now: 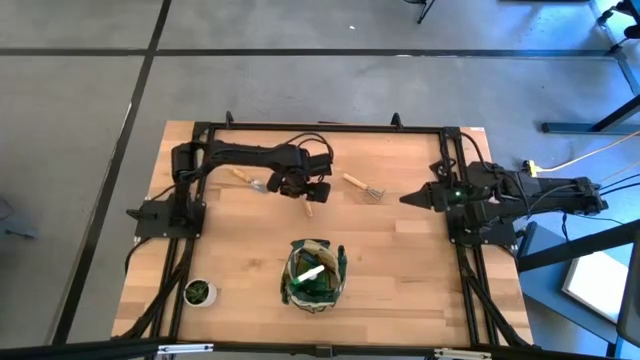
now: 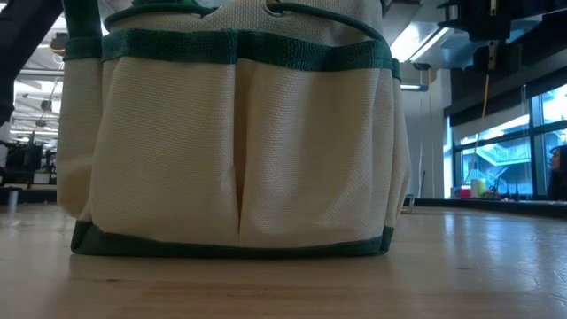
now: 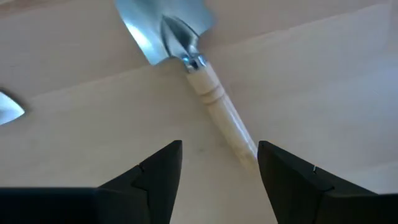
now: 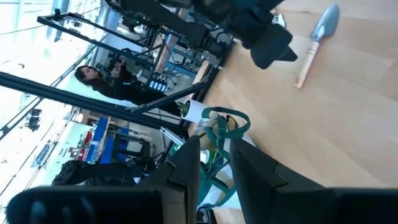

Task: Pick & Place Garden tools in Gardening bag
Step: Put the right brown trowel into the gardening bag

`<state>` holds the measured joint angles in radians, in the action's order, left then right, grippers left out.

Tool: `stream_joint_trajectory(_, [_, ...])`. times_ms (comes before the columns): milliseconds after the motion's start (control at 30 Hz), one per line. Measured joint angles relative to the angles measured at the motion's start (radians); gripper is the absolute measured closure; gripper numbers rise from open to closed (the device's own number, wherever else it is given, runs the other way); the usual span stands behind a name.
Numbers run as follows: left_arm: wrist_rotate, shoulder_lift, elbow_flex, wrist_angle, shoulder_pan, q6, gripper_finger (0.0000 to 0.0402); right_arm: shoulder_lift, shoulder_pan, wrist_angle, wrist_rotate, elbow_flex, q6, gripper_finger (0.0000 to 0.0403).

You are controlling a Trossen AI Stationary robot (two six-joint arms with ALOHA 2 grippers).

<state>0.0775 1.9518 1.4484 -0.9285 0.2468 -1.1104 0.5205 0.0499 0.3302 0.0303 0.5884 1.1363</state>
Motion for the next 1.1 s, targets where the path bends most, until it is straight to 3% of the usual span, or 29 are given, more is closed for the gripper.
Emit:
stream_joint_trajectory(233, [-0.056,0.010,-0.058,0.113,0.000,-0.036,0.0211,0.000,-0.024,-0.001,0.000,0.000,-0.003,0.0312])
stream_joint_trajectory(1100, [-0.056,0.076,-0.059,0.129,-0.009,-0.012,0.0216,0.002,-0.084,-0.005,-0.002,0.001,-0.015,0.0312])
